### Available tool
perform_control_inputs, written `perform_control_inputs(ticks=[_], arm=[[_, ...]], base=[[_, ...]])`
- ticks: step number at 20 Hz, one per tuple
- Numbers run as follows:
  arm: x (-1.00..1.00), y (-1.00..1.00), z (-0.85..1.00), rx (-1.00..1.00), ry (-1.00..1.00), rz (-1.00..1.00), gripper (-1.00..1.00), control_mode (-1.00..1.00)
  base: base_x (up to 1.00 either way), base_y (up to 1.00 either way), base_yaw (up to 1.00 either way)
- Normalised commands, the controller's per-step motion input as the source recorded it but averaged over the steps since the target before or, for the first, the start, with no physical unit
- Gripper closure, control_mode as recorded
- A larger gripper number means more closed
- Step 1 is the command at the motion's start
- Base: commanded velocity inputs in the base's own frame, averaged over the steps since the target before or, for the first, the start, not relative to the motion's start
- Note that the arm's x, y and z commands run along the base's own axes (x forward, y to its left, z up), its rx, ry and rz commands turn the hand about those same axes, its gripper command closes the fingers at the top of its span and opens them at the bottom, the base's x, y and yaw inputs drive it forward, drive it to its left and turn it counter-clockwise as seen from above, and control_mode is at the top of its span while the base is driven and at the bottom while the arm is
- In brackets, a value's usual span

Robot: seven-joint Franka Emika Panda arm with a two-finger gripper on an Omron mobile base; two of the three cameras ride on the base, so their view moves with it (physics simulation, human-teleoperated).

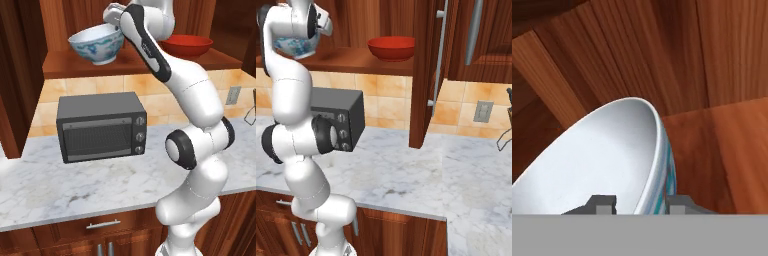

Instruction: Move the bowls from the cabinet to the plates on the dining table.

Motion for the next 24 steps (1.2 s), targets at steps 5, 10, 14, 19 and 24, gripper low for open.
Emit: perform_control_inputs(ticks=[5, 10, 14, 19, 24], arm=[[-0.96, -0.5, 0.26, 0.0, -0.13, 0.0, 1.0, -1.0], [-1.0, -0.51, 0.13, 0.03, -0.17, 0.0, 1.0, -1.0], [-1.0, -0.41, -0.06, 0.01, -0.14, 0.0, 1.0, -1.0], [-1.0, -0.36, -0.3, 0.0, -0.15, 0.01, 1.0, -1.0], [-1.0, -0.32, -0.55, -0.03, -0.15, 0.03, 1.0, -1.0]], base=[[0.0, 0.0, 0.0], [0.0, 0.0, 0.0], [0.0, 0.0, 0.0], [0.0, 0.0, 0.0], [0.0, 0.0, 0.0]])
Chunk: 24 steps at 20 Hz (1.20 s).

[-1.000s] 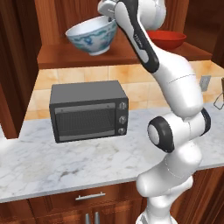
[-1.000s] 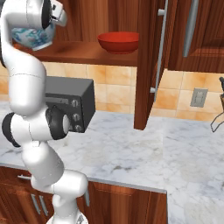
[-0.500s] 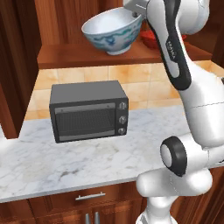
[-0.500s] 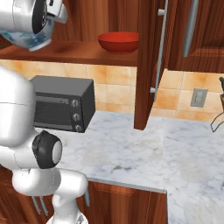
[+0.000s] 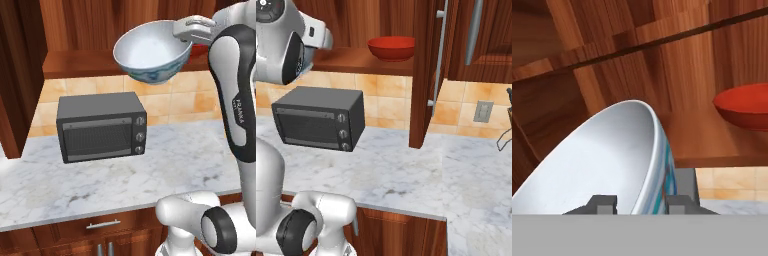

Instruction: Move the bowls from the cabinet to the plates on the dining table.

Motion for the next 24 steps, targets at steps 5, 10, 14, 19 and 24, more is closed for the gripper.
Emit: perform_control_inputs(ticks=[5, 10, 14, 19, 24], arm=[[-1.0, -0.27, -0.72, -0.04, -0.12, 0.05, 1.0, -1.0], [-1.0, -0.29, -0.65, 0.0, -0.1, 0.04, 1.0, -1.0], [-0.91, -0.12, -0.51, 0.0, -0.06, 0.02, 1.0, -1.0], [-0.65, 0.0, -0.33, 0.07, 0.0, 0.0, 1.0, -1.0], [-0.48, -0.02, -0.15, 0.15, 0.03, 0.0, 1.0, -1.0]], base=[[0.0, 0.0, 0.0], [0.0, 0.0, 0.0], [0.0, 0.0, 0.0], [0.0, 0.0, 0.0], [0.0, 0.0, 0.0]])
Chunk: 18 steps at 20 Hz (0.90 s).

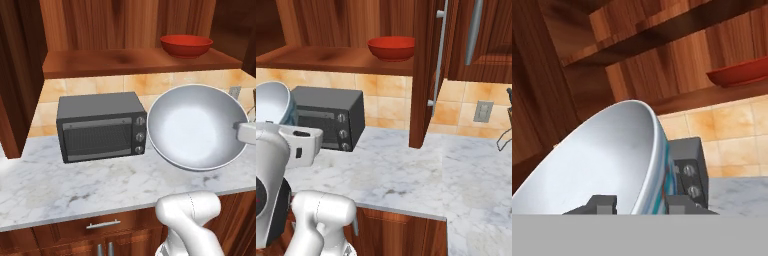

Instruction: Move the bowls from the cabinet to the plates on the dining table.

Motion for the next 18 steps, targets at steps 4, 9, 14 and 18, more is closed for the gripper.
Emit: perform_control_inputs(ticks=[4, 9, 14, 18], arm=[[-0.29, 0.0, -0.21, 0.14, 0.06, -0.01, 1.0, -1.0], [0.03, 0.0, -0.55, 0.14, 0.18, -0.06, 1.0, -1.0], [-0.01, -0.01, -0.1, 0.11, 0.05, -0.01, 1.0, -1.0], [0.0, 0.0, 0.0, 0.0, 0.0, 0.0, 1.0, 1.0]], base=[[0.0, 0.0, 0.0], [0.0, 0.0, 0.0], [0.0, 0.0, 0.0], [-0.09, 0.0, 0.0]])
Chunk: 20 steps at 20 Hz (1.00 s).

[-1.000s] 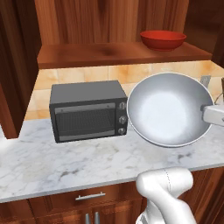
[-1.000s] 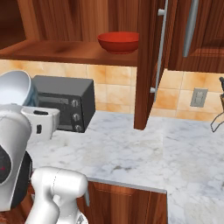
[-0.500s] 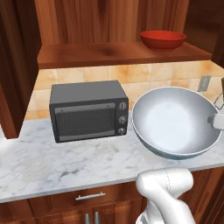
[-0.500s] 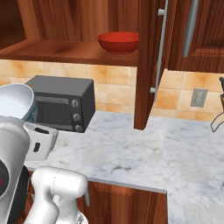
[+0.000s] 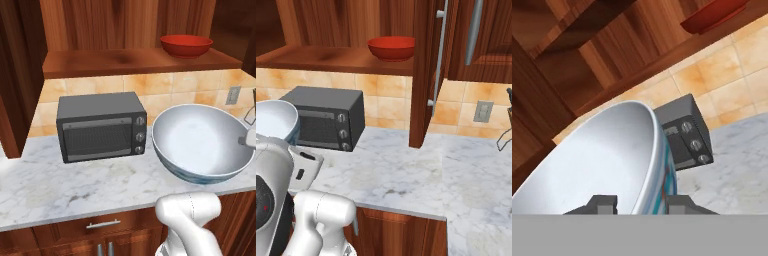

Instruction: Move the bowls from the cabinet to the plates on the dining table.

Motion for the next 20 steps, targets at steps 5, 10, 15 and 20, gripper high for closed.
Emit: perform_control_inputs(ticks=[5, 10, 15, 20], arm=[[0.0, 0.0, 0.0, 0.0, 0.0, 0.0, 1.0, 1.0], [0.0, 0.0, 0.0, 0.0, 0.0, 0.0, 1.0, 1.0], [0.0, 0.0, 0.0, 0.0, 0.0, 0.0, 1.0, 1.0], [0.0, 0.0, 0.0, 0.0, 0.0, 0.0, 1.0, 1.0]], base=[[-0.84, -0.1, 0.0], [-0.96, -0.06, 0.01], [-0.46, 0.0, 0.03], [-0.01, 0.0, 0.03]])
